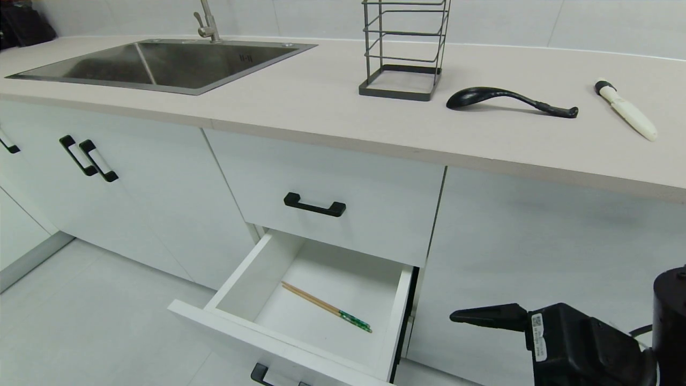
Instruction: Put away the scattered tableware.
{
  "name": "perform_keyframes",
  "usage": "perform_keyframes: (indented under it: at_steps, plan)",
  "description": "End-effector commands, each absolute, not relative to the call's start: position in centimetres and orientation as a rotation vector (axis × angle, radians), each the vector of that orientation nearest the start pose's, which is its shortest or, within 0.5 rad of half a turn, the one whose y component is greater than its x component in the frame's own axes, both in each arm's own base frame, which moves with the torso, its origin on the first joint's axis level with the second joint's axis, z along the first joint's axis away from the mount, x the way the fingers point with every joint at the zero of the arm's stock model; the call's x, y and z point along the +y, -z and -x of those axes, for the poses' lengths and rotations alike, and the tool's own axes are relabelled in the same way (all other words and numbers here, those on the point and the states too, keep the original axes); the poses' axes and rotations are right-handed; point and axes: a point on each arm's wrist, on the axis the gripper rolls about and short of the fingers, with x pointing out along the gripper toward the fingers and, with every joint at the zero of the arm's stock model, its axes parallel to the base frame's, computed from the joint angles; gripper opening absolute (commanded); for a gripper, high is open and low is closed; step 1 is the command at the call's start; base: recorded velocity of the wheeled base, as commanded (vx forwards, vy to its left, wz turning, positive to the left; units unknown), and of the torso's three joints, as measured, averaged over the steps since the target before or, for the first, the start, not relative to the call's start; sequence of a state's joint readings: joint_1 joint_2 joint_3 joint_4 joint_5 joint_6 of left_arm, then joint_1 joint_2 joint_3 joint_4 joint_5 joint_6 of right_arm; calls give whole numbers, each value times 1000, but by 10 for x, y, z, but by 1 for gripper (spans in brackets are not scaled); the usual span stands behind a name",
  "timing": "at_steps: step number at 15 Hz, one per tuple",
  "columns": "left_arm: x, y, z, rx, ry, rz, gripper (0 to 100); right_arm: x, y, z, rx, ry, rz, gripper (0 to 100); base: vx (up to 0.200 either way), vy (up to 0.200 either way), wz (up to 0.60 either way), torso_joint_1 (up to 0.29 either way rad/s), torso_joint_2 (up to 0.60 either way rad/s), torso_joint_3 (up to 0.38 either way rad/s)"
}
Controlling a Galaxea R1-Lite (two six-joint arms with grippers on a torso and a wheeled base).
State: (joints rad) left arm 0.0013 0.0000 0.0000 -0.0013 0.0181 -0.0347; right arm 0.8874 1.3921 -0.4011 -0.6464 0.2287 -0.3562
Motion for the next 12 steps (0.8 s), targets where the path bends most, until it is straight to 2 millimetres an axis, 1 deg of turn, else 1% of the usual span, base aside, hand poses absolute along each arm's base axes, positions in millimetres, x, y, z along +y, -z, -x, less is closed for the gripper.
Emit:
perform_keyframes:
  at_steps: [1,3,5,12]
  plan:
    - [0,-76,23,-2,-20,35,100,167,-146,-121,195,-1191,432,100,0,0,0,0,0,0]
    - [0,-76,23,-2,-20,34,100,173,-147,-122,199,-1196,386,100,0,0,0,0,0,0]
    - [0,-76,23,-2,-20,35,100,175,-147,-122,190,-1196,382,100,0,0,0,0,0,0]
    - [0,-76,23,-2,-20,35,100,184,-159,-129,148,-1190,372,100,0,0,0,0,0,0]
